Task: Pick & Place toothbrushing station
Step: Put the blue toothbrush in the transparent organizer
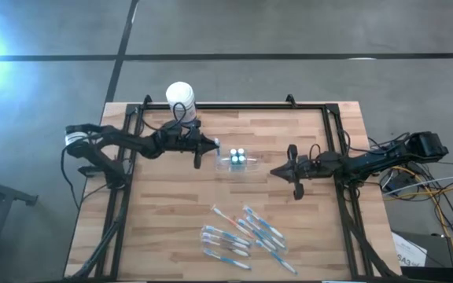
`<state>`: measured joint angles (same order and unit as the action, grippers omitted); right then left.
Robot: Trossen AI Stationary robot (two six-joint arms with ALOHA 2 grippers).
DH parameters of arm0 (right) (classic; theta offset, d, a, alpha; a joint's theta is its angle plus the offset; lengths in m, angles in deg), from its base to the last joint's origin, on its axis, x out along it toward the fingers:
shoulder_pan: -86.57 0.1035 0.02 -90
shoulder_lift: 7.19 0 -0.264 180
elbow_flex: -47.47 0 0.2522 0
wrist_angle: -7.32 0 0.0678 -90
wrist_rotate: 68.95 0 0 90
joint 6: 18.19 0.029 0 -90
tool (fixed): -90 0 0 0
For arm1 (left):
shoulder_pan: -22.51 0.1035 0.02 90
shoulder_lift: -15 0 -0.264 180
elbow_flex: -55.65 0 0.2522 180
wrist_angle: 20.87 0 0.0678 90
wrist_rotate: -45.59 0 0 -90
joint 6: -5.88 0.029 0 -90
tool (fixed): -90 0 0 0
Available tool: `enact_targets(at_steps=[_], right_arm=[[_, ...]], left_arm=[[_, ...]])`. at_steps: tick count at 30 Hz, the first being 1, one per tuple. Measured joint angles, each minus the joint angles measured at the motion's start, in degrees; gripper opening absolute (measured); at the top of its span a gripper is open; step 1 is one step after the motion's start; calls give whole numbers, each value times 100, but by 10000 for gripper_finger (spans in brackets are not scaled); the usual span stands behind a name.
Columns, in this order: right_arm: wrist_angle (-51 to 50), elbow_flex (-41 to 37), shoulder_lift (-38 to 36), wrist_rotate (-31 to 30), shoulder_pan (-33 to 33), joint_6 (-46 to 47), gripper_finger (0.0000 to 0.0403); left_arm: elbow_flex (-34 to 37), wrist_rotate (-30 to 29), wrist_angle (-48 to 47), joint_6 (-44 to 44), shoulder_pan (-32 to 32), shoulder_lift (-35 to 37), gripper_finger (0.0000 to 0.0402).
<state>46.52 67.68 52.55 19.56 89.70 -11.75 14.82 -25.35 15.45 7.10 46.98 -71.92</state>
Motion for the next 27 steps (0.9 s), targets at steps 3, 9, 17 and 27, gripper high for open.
enact_targets(at_steps=[3,9,17,27], right_arm=[[0,-3,0,1,0,0,8],[-1,-3,2,1,0,0,8],[-4,-6,4,1,0,1,8],[-21,-12,4,1,-2,68,8]], left_arm=[[7,-111,-21,-278,89,0,44],[9,-92,-36,-704,173,24,79],[11,-67,-520,-422,173,367,175],[11,-209,-1886,-237,166,1628,233]])
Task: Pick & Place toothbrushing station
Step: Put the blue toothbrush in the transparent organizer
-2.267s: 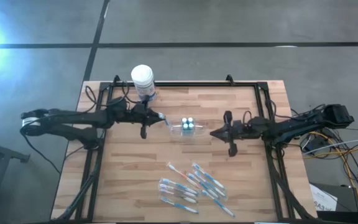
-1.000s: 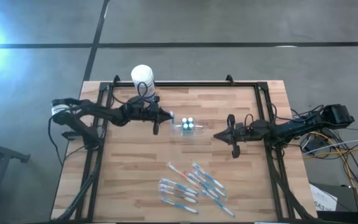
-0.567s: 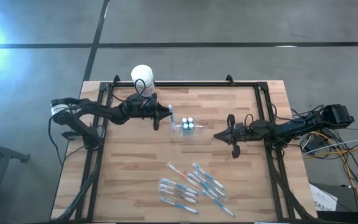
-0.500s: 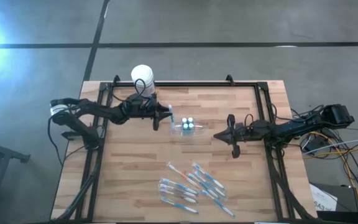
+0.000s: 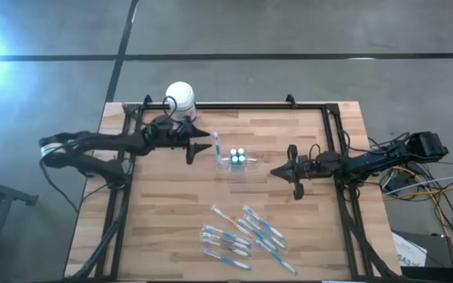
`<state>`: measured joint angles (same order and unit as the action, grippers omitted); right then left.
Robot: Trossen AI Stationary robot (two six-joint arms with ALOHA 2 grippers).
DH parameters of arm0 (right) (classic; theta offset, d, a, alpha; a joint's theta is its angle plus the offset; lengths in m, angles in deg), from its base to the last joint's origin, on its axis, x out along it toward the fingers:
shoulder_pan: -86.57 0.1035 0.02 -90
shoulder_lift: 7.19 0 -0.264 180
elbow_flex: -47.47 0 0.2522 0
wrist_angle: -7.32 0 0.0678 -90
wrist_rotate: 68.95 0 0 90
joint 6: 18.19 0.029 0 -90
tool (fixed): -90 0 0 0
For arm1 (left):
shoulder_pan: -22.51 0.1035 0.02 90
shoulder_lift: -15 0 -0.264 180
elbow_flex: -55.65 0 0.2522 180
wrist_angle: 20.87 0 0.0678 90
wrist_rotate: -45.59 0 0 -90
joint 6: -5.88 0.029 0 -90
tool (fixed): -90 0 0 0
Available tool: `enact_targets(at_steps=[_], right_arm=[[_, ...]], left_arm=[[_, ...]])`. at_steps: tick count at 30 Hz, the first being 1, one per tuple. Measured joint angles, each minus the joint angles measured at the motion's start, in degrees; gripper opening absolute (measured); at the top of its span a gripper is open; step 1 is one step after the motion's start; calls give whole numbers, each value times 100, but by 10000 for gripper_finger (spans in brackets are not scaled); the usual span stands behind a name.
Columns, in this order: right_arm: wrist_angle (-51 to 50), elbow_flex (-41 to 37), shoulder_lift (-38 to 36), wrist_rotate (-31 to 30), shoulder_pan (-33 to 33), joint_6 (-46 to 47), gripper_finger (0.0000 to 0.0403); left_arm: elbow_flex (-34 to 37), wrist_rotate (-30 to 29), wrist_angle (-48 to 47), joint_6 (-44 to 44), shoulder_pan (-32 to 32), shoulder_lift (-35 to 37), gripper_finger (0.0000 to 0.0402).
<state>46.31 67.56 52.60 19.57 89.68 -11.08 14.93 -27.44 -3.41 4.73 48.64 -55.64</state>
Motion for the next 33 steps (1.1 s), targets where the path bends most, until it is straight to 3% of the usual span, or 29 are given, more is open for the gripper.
enact_targets(at_steps=[5,9,19,33], right_arm=[[-26,-2,0,0,0,-2,8],[-26,-2,0,0,0,-20,8],[-26,-2,0,0,0,-4,8],[-26,-2,0,0,1,179,8]], left_arm=[[2,392,-944,121,-138,1109,224],[4,409,-1439,110,-346,2031,192],[616,422,-1772,-39,-933,3551,11],[2104,389,-719,-423,-953,3909,3]])
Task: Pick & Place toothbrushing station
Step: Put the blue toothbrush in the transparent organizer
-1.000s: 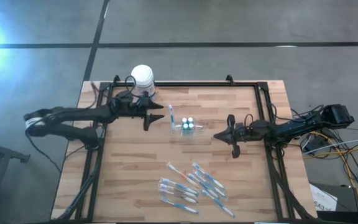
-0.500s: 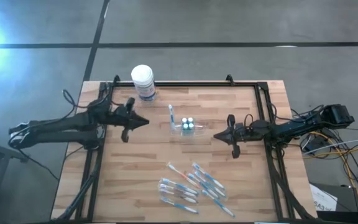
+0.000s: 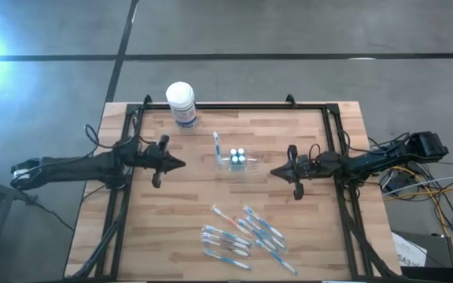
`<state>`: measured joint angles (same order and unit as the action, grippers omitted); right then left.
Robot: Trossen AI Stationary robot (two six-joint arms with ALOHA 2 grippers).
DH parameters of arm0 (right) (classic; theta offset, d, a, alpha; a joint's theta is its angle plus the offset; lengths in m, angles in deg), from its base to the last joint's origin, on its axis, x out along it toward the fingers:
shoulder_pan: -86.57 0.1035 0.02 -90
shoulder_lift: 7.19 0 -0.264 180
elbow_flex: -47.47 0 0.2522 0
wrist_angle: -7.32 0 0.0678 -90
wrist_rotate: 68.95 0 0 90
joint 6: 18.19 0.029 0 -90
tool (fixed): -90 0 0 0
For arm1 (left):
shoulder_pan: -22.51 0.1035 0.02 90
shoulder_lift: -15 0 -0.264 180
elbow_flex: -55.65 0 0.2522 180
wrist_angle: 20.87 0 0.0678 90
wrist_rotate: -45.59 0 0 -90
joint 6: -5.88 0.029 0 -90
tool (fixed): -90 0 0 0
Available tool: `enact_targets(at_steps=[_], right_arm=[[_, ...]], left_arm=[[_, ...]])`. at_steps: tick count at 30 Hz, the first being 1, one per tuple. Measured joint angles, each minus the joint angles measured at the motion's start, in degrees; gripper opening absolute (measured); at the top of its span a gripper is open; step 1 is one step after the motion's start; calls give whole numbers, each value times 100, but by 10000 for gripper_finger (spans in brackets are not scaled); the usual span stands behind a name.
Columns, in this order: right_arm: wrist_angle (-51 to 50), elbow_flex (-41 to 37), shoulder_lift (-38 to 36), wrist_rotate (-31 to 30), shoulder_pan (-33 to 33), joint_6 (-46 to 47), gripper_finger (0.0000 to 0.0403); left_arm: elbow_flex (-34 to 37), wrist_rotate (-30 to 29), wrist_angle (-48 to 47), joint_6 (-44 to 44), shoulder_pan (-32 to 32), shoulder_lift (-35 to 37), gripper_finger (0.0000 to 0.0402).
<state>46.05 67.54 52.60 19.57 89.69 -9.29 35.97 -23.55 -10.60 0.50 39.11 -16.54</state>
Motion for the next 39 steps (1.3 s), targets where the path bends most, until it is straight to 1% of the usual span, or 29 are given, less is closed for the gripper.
enact_targets(at_steps=[6,14,25,29,34,38,39], right_arm=[[0,0,0,-1,-1,-6,8],[0,0,0,-2,-1,-8,8],[-27,0,0,-2,-1,8,8],[-206,0,0,-2,-1,49,8],[-443,0,-2,-1,1,426,8],[-837,11,-2,-1,87,705,8],[-1062,67,-4,0,127,804,8]], left_arm=[[355,-145,480,-137,2,79,2],[508,-146,470,-211,4,423,2],[543,-114,291,-196,11,469,6],[543,-102,289,-211,11,469,7],[546,-96,172,-228,11,469,8],[548,-96,96,-331,11,469,9],[548,-96,90,-336,11,469,9]])
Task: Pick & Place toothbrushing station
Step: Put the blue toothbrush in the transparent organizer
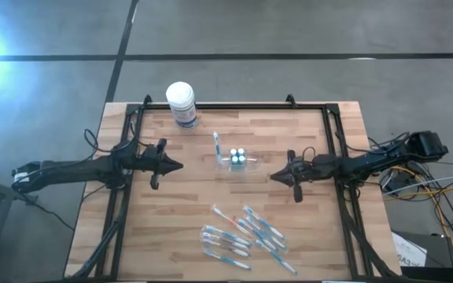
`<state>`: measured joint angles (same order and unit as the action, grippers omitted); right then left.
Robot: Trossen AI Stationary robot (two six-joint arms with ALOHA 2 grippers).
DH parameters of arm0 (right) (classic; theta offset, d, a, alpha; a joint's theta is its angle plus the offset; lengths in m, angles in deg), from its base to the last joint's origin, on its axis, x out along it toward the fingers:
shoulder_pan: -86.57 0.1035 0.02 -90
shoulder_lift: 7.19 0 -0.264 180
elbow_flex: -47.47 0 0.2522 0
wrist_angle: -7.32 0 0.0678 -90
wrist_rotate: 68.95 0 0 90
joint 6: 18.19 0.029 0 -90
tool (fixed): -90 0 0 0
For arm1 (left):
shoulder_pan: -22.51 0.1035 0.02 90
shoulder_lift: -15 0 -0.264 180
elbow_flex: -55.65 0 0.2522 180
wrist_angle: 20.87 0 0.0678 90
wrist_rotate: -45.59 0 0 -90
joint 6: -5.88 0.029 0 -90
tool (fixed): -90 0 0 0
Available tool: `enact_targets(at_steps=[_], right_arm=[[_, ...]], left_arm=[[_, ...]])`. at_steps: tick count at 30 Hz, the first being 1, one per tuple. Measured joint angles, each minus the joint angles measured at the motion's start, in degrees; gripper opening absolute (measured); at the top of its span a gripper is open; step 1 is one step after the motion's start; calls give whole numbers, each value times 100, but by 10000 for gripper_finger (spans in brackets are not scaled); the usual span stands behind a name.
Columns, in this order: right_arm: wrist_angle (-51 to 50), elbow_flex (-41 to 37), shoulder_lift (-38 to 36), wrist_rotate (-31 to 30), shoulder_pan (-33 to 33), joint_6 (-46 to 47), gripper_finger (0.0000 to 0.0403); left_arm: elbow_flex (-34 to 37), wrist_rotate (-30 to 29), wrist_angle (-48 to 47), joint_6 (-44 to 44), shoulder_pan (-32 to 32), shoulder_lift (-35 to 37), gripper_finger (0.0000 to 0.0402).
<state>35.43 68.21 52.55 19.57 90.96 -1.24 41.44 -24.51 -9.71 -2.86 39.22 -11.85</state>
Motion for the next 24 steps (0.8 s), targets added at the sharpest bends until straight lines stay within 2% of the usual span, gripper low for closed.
enact_targets(at_steps=[2,5,8,11,17,20,24], right_arm=[[-702,251,-2,0,100,279,8],[-2485,926,-1,-18,236,784,8],[-4417,1767,106,-409,496,1185,8],[-5701,2502,318,-790,855,1315,8],[-6712,3590,883,-878,1500,1902,8],[-6870,3877,1193,-831,1741,2137,8],[-6953,4053,1620,-455,1789,2214,8]], left_arm=[[0,0,-7,-2,0,0,9],[-24,0,-160,-2,4,0,9],[-81,-1,-177,10,4,-3,9],[-103,-2,-157,36,4,2,9],[-103,-2,-163,23,4,2,10],[-105,-2,-164,20,4,2,10],[-114,-3,-162,-26,2,2,10]])
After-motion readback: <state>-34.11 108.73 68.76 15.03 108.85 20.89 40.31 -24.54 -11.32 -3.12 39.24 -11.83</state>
